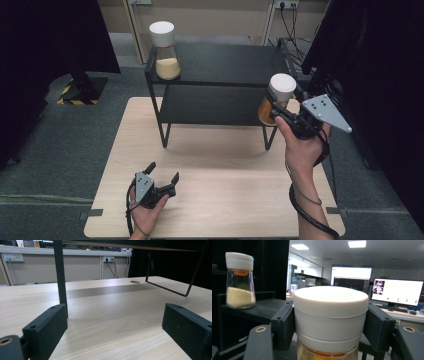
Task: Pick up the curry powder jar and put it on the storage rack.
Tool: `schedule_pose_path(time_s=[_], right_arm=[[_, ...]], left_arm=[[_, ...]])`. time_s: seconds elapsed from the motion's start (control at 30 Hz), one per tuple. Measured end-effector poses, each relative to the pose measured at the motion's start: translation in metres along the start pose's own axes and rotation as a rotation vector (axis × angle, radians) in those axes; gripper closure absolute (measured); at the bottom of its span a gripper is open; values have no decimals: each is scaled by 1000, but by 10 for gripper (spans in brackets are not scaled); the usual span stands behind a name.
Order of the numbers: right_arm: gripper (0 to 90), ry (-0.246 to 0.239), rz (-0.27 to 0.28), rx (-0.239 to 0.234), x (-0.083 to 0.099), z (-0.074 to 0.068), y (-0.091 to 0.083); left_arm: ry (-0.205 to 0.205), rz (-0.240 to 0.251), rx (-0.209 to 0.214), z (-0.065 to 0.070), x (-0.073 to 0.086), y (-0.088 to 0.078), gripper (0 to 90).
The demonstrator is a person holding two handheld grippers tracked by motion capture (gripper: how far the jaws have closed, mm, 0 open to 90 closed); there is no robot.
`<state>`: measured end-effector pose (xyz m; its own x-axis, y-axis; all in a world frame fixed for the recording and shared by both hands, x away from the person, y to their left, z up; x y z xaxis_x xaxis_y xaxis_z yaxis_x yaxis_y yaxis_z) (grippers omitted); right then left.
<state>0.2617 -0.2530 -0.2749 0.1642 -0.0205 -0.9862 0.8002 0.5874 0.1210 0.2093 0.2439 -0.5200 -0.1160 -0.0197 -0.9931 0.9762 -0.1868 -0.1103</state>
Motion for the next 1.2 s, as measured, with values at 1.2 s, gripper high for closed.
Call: schedule_pose_path(time_s=[1.2], right_arm=[[339,-16,17,50,-49,7,44]], left_arm=[[2,-1,4,-1,0,0,58]])
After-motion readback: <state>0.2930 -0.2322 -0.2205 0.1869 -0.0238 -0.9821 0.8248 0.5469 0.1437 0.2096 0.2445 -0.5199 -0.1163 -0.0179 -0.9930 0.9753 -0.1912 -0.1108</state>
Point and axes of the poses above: each handheld gripper's, and its own axes: y roughly forward along the jaws, x roughly out of its underside, z roughly to its right, the point moved 1 cm from there along y, roughly forward along the jaws, and after that the axes turned 13 degrees about -x, right-handed, at the moved point
